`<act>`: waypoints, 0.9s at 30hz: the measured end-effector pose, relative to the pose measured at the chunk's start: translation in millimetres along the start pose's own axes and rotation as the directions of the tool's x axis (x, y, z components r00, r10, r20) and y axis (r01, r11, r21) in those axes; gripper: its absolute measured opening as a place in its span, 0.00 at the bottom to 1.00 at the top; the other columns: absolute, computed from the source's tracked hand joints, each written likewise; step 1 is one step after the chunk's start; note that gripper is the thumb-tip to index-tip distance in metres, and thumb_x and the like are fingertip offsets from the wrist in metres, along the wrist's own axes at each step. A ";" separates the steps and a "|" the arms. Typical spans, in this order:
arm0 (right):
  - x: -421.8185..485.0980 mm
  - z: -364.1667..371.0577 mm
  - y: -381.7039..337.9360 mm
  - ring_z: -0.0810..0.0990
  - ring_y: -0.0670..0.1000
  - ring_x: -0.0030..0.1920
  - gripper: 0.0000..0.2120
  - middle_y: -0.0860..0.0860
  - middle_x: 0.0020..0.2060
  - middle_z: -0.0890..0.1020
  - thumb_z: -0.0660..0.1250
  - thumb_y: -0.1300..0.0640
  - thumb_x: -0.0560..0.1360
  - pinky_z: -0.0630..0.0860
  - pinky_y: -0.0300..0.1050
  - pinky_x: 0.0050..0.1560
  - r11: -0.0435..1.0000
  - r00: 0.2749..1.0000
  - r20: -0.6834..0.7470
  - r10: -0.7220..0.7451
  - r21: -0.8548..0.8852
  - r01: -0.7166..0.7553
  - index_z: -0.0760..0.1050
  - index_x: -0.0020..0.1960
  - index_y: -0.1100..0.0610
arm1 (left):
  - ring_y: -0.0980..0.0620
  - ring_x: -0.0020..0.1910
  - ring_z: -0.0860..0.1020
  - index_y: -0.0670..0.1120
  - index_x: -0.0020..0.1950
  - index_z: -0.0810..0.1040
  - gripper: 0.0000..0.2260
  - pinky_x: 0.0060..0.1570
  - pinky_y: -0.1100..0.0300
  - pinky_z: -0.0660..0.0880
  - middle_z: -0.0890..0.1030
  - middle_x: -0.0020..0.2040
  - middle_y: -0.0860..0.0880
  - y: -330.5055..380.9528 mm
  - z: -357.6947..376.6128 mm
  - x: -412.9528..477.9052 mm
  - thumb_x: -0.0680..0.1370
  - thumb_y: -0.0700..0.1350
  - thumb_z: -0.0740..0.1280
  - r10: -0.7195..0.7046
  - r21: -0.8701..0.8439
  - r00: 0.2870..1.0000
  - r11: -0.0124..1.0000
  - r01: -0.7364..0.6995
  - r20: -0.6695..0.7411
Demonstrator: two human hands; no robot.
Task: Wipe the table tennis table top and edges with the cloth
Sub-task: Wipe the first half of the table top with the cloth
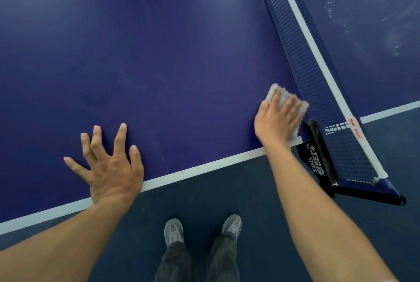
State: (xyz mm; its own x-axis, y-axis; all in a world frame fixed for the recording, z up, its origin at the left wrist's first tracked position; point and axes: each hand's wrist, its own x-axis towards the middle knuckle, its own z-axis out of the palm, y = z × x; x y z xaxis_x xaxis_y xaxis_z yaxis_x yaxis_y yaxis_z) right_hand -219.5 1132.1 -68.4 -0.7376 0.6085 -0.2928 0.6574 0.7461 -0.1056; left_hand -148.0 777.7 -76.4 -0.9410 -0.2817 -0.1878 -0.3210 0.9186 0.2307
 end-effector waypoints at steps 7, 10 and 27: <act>76.9 -3.5 -145.8 0.38 0.63 0.83 0.29 0.60 0.84 0.42 0.42 0.43 0.87 0.35 0.65 0.81 0.972 0.972 -0.030 -0.232 -0.048 0.231 0.41 0.86 0.49 | 0.40 0.83 0.46 0.58 0.81 0.60 0.24 0.74 0.26 0.39 0.51 0.82 0.44 -0.8 6.1 1.4 0.84 0.57 0.56 0.022 0.007 0.999 1.000 -0.022 -0.036; 15.6 23.3 -184.3 0.37 0.60 0.84 0.29 0.57 0.85 0.42 0.43 0.42 0.87 0.32 0.61 0.80 0.781 0.787 0.070 -0.614 -0.089 0.618 0.42 0.85 0.46 | 0.41 0.83 0.45 0.58 0.82 0.60 0.26 0.75 0.26 0.40 0.51 0.83 0.44 0.6 4.3 0.6 0.84 0.55 0.59 0.002 0.010 1.000 1.000 -0.001 -0.021; 185.2 -39.5 -173.2 0.43 0.63 0.84 0.29 0.60 0.84 0.46 0.39 0.43 0.86 0.37 0.63 0.81 0.976 0.981 -0.068 -0.183 -0.134 0.173 0.43 0.86 0.48 | 0.37 0.82 0.54 0.56 0.80 0.66 0.27 0.73 0.22 0.48 0.59 0.81 0.40 3.4 9.6 3.6 0.80 0.58 0.53 0.052 0.077 0.994 0.996 -0.045 -0.099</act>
State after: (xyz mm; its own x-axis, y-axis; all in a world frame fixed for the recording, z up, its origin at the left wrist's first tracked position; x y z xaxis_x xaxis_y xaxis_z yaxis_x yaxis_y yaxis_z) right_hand -476.0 1126.3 -66.8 -0.8543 0.4784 -0.2031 0.4932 0.8695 -0.0266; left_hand -151.4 782.5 -85.4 -0.9624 -0.2593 -0.0804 -0.2694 0.9489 0.1644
